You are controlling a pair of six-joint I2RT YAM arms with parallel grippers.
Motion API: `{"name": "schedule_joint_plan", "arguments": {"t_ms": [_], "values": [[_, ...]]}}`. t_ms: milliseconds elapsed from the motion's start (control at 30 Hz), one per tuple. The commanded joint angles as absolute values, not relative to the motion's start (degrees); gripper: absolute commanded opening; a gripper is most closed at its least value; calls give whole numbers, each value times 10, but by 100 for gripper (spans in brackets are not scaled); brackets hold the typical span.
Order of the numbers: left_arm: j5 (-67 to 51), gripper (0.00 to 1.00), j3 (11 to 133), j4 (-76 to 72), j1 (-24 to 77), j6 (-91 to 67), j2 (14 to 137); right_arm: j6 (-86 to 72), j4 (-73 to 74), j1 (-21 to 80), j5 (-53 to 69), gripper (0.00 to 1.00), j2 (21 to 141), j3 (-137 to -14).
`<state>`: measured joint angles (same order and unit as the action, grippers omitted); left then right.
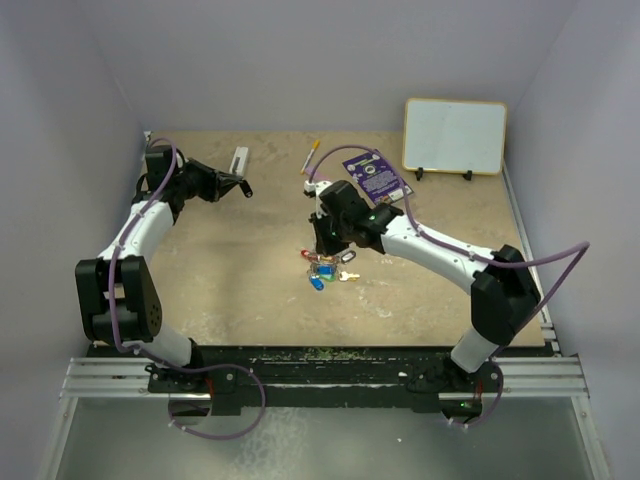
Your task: Put the keys on the keyring
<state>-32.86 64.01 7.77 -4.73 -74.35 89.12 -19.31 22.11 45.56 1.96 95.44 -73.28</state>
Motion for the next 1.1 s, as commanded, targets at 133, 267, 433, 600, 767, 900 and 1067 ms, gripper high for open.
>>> {"name": "schedule_joint_plan", "arguments": {"t_ms": [133, 267, 433, 600, 767, 900, 1067], "values": [[-342, 4, 646, 46, -36, -746, 864, -138, 227, 442, 144, 0, 933, -833], [-349, 4, 651, 44, -16, -757, 860, -126, 215, 434, 204, 0, 944, -863], [-377, 4, 653, 54, 24, -803, 852, -93, 207, 425, 209, 0, 953, -892], [-386, 4, 657, 77, 49, -834, 843, -103, 161, 419, 217, 0, 958, -911], [-387, 4, 672, 74, 60, -842, 848, -132, 115, 419, 212, 0, 958, -918], [-376, 4, 671, 70, 67, -845, 851, -153, 70, 419, 197, 0, 951, -912], [-383, 4, 669, 53, 77, -859, 852, -172, 33, 419, 180, 0, 949, -903]]}}
